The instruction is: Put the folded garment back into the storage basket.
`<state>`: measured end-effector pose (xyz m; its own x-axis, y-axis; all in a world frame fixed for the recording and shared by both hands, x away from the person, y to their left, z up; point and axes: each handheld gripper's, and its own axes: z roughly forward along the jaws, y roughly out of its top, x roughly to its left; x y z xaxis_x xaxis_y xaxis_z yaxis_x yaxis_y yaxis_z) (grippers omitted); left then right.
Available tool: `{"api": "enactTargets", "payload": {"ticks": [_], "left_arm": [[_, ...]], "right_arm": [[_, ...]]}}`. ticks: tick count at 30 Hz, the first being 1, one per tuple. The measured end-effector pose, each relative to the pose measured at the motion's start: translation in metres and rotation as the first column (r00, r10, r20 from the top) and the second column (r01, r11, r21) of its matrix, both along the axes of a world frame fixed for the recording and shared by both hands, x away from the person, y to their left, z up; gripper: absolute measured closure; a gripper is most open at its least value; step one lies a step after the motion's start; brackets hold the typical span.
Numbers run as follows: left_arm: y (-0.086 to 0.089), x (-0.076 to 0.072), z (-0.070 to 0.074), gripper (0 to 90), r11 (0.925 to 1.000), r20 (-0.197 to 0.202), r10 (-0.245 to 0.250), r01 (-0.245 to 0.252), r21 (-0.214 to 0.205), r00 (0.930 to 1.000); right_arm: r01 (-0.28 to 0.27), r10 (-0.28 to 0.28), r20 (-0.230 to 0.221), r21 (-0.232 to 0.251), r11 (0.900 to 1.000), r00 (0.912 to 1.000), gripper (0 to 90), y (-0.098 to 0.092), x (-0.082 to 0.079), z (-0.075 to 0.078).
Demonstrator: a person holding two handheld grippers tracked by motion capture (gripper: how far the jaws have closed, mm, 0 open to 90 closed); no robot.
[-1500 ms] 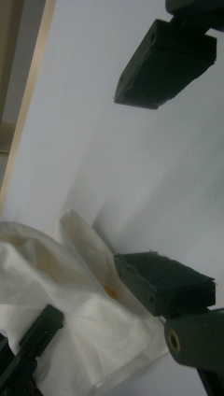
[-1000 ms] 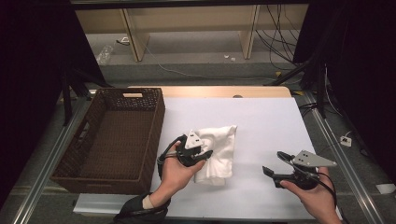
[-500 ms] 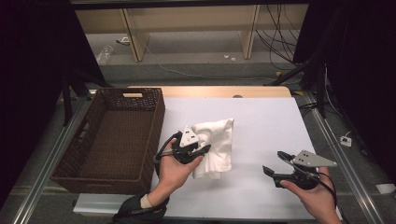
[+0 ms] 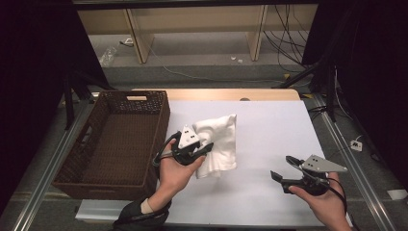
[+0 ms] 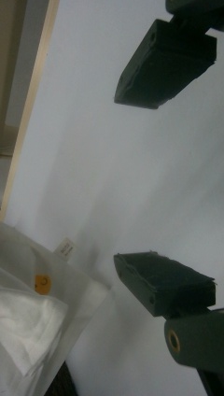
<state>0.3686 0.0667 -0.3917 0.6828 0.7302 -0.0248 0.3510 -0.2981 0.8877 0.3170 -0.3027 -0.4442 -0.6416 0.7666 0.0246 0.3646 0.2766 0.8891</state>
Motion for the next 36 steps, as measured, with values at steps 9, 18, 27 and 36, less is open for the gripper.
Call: {"api": "enactTargets", "payload": {"ticks": [9, 18, 27, 36], "left_arm": [[0.007, 0.002, 0.006, 74.3, 0.9997, 0.015, 0.022, -0.022, -0.011, 0.9996], [0.015, 0.003, 0.013, 74.2, 0.9988, 0.029, 0.042, -0.041, -0.025, 0.9987], [0.02, 0.003, 0.017, 74.2, 0.9979, 0.032, 0.058, -0.057, -0.032, 0.9978], [0.026, 0.004, 0.02, 74.2, 0.9962, 0.037, 0.078, -0.076, -0.043, 0.9963]], "right_arm": [[0.0, 0.0, -0.002, -0.002, 1.0, 1.0, 19.6, 0.0, 0.0, -0.001], [0.0, 0.0, -0.002, -0.002, 1.0, 1.0, 19.6, 0.0, 0.0, -0.001], [0.001, -0.001, -0.007, -0.001, 1.0, 1.0, 19.5, 0.001, 0.0, -0.001], [0.002, -0.002, -0.009, -0.002, 1.0, 1.0, 19.5, 0.001, 0.0, -0.001]]}}
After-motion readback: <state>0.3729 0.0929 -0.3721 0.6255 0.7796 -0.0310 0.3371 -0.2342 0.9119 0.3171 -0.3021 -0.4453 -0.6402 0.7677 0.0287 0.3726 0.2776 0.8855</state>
